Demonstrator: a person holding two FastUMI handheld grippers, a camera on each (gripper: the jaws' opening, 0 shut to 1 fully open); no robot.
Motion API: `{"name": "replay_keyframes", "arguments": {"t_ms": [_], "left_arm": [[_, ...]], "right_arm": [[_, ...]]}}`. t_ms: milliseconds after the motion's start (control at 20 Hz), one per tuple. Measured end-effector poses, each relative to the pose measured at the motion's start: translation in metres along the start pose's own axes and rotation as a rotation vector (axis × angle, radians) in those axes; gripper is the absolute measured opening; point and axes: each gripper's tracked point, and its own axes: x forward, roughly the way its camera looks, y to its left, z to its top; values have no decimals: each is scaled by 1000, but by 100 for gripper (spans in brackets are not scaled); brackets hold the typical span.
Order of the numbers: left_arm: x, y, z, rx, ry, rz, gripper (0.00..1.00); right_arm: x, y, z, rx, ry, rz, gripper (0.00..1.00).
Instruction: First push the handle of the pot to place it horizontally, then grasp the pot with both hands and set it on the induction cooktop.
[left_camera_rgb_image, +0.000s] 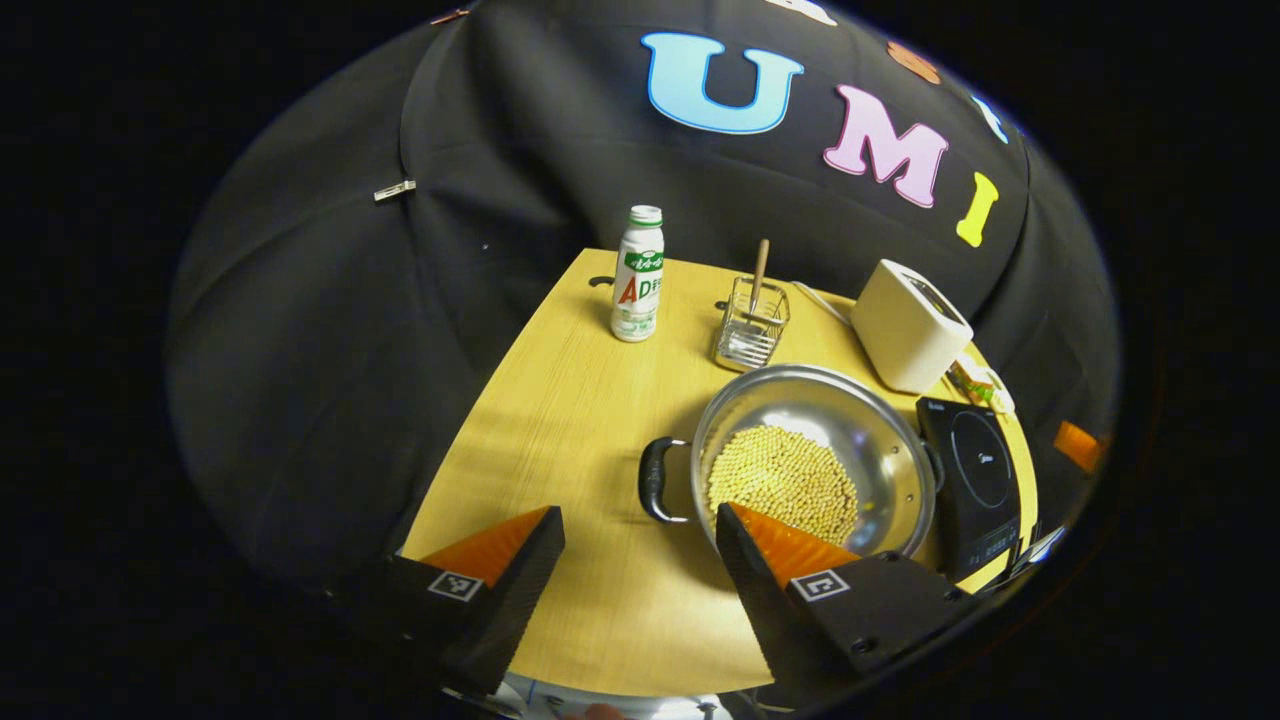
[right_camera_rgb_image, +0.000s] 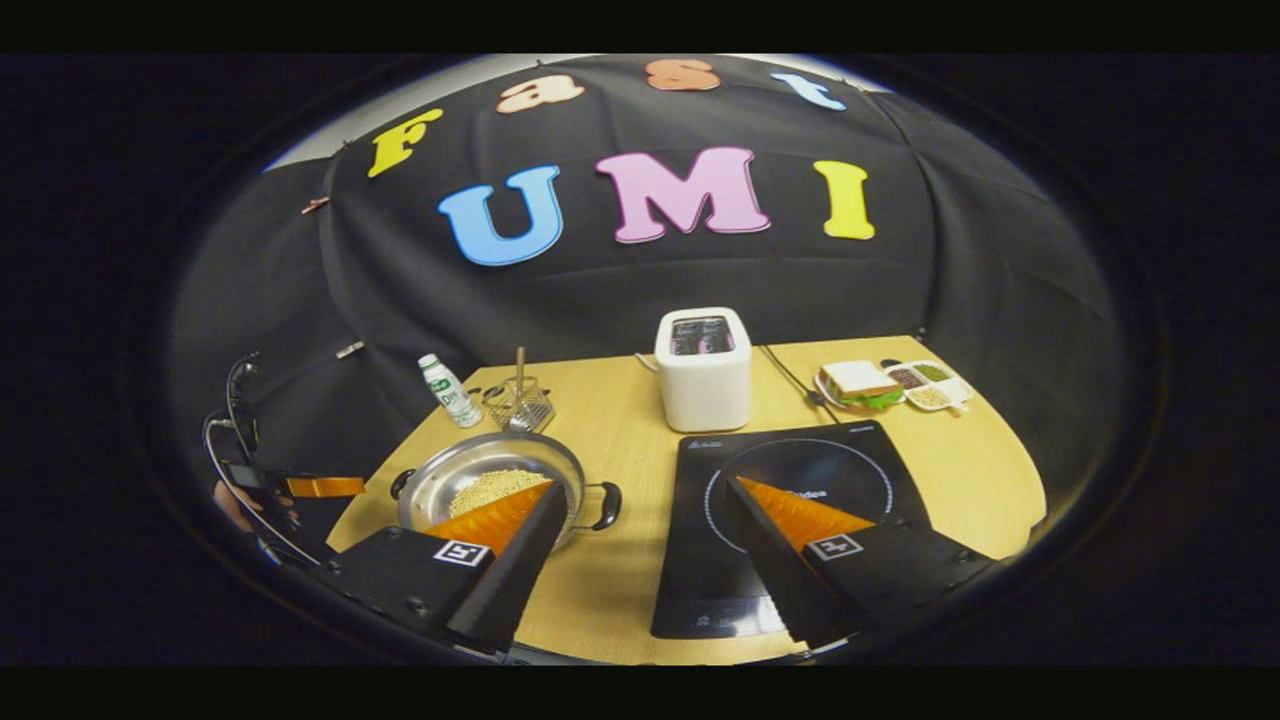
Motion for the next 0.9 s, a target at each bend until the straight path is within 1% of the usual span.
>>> {"name": "replay_keyframes", "arguments": {"t_ms": [200, 350, 550, 700, 900], "left_arm": [[17, -15, 8, -1, -24, -57, 96], [33, -24, 14, -22, -49, -82, 95], [61, -24, 11, -26, -33, -89, 96], [78, -21, 4, 3, 0, -80, 95], [101, -24, -9, 33, 36, -98, 96]], "right_arm": [[31, 20, -16, -21, 64, 35, 99], [54, 31, -31, -34, 107, 47, 99], [84, 37, -53, -32, 175, 47, 99], [105, 36, -68, -29, 213, 49, 99], [126, 32, -85, -10, 247, 44, 99]]}}
